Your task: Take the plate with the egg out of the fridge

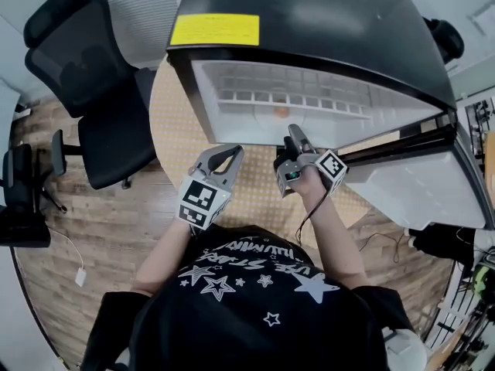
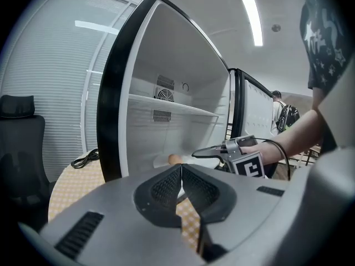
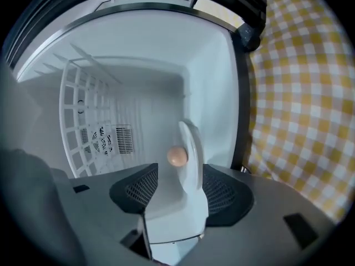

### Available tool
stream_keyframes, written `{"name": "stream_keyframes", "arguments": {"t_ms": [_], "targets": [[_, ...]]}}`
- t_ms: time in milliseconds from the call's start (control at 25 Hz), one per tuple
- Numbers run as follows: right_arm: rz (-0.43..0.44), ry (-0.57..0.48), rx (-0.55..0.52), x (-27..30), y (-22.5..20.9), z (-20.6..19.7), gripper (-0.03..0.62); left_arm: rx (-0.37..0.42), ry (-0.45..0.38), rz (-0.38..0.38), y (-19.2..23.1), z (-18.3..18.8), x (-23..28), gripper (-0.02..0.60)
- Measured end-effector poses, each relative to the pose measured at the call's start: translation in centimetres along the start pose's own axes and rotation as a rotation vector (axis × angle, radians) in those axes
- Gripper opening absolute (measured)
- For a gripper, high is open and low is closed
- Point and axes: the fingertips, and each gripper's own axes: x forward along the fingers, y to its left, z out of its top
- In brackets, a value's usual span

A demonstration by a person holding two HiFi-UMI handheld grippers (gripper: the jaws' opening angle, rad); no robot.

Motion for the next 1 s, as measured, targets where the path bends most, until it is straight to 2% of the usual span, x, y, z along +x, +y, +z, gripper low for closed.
{"name": "stream_keyframes", "arguments": {"t_ms": [360, 1000], "targets": [[0.002, 0.018, -0.004, 1.6, 0.4, -0.6, 0.241, -0.027, -0.003, 0.009, 0.8, -0.3, 0.2, 0.009], [-0.002, -0.014, -0.015, 4.3, 1.4, 0.4, 0.239, -0.047, -0.005, 0.033, 1.3, -0.3, 0.0, 0.009]]}}
